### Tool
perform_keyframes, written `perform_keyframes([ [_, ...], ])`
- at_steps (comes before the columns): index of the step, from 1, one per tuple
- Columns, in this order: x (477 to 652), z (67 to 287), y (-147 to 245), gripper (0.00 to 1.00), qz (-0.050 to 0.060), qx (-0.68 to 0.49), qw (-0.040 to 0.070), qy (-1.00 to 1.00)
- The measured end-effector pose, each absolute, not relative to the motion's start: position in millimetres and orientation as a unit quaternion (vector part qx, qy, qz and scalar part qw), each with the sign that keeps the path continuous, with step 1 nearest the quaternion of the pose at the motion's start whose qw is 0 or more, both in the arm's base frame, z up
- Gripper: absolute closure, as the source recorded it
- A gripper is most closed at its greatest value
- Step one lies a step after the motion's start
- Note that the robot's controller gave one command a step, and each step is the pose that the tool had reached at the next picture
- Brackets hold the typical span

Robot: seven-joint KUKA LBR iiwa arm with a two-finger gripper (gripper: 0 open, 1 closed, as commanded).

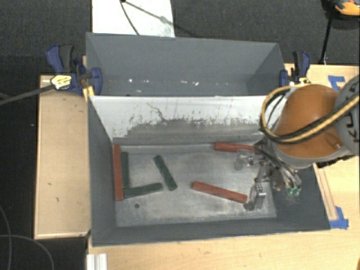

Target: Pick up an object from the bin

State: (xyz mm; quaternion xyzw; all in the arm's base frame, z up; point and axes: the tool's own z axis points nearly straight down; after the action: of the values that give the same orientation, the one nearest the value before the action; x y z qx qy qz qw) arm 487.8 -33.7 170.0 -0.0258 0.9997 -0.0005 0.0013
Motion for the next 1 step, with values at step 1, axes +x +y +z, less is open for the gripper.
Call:
perform_keyframes([
  [1,500.8,104.6,-23.6,0.00,0.000,0.001,0.004,1.000],
])
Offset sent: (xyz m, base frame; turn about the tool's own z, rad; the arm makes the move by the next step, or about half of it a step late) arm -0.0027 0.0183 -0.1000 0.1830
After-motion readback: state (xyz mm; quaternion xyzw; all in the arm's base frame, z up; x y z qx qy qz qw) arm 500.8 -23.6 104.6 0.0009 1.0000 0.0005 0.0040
